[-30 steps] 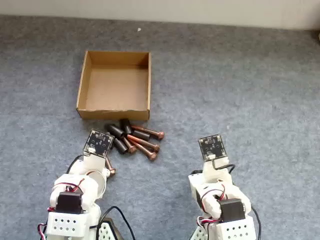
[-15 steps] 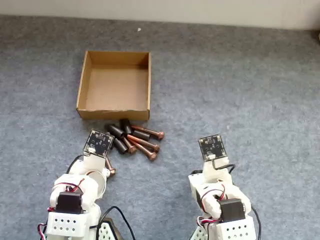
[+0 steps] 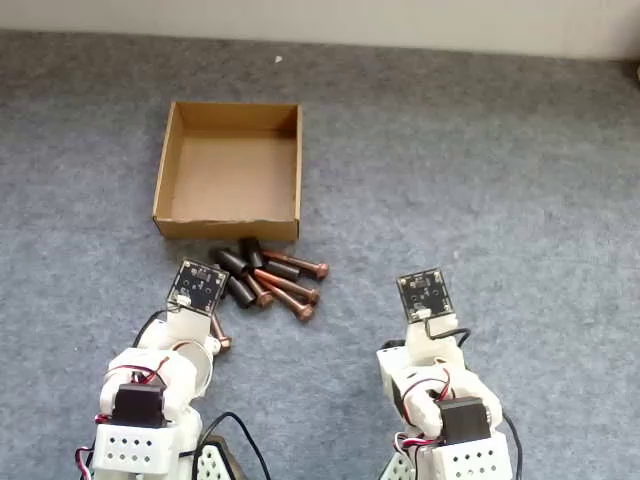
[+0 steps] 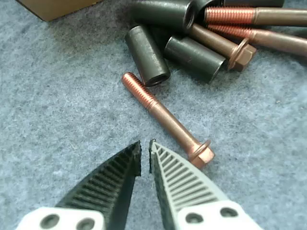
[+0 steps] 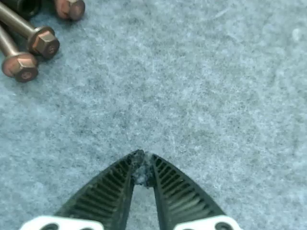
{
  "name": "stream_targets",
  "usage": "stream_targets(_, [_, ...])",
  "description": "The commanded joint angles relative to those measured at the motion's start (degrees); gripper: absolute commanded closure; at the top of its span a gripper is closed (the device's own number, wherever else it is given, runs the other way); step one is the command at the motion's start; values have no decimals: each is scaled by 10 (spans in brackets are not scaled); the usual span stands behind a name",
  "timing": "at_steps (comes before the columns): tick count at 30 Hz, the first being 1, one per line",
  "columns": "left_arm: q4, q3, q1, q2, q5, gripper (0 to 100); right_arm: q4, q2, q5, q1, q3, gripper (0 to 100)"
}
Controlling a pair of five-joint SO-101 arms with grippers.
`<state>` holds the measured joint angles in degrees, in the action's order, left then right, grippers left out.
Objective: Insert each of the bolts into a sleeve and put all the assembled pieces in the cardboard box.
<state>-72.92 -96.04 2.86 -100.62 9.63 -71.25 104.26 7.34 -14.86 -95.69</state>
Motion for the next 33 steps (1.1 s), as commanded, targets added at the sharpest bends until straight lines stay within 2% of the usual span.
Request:
stream_targets(1, [0, -13, 6, -1, 3, 930, -4, 8, -2, 6, -88, 993])
stream_targets(25, [-2, 15, 8, -2, 5, 930, -4, 8, -1, 3, -88, 993])
stream_targets(33, [2, 92, 117, -2, 5, 930, -4, 8, -1, 7, -88, 993])
